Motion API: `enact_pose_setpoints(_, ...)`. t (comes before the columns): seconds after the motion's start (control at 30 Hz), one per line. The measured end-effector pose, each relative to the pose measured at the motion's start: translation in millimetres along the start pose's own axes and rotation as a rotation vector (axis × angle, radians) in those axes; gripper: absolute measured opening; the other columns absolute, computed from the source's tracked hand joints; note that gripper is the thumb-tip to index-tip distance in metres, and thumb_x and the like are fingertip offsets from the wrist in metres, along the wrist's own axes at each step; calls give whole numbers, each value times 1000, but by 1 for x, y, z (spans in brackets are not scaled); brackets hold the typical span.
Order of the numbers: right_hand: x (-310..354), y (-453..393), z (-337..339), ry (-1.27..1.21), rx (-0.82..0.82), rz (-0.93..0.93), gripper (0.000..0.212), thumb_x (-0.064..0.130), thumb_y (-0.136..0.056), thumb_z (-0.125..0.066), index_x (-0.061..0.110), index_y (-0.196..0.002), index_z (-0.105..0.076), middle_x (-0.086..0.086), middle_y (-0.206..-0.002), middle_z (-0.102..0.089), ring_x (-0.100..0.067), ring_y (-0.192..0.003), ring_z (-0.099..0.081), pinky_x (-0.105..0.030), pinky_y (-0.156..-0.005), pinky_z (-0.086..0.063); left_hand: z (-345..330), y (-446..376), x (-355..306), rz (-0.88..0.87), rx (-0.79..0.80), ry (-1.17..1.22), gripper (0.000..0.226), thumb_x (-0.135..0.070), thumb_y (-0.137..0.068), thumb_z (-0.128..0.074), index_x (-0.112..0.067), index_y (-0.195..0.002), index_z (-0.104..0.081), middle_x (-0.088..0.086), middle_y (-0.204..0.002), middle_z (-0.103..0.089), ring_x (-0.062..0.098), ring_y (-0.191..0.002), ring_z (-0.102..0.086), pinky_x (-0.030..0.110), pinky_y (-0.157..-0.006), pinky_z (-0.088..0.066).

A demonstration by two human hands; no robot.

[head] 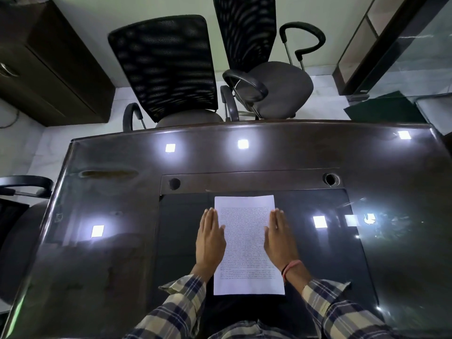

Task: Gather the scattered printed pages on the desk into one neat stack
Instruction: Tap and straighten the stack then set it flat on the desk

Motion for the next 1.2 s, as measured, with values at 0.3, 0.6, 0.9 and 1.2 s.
enact_pose_setpoints(0.3, 14, -26, -31, 172, 109, 70, 75, 54, -106, -28, 3, -160, -16, -17, -169, -10, -34, -157, -6, -64, -123, -13, -36, -29, -24, -236, 75, -183, 69, -54, -109, -4, -12, -164, 3, 9, -173, 4, 30, -159, 2, 52, -128, -6)
enact_pose_setpoints(0.6, -12, -40, -53, 112, 168, 34, 79, 58, -105, -17, 7, -160, 6, -11, -169, 15, -26, -157, 14, -63, -124, -5, -61, -40, -2, -146, 131, -164, 76, -62, -107, -10, -16, -165, 8, 0, -172, 20, 19, -159, 17, 47, -130, 5)
enact_pose_setpoints(0.9, -15, -41, -58, 97, 132, 30, 80, 57, -105, -24, 6, -162, -2, -9, -171, 10, -24, -158, 10, -61, -125, -6, -61, -40, -1, -148, 119, -114, 75, -60, -108, -16, -19, -164, 14, -4, -170, 26, 16, -158, 21, 42, -128, 9)
enact_pose_setpoints(1.2, -7, -33, -47, 136, 166, -18, 85, 62, -103, -18, 3, -161, -1, -15, -170, 11, -33, -157, 5, -68, -122, -7, -51, -33, -6, -137, 92, -187, 79, -62, -107, -16, -12, -165, 4, 4, -173, 16, 21, -160, 14, 53, -129, 4)
Point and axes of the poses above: each hand's wrist, its own y-axis away from the middle knuckle, its own z-axis out of the back of the hand, x = y × z, the point moved 4 cm from there along -y, towards the middle knuckle
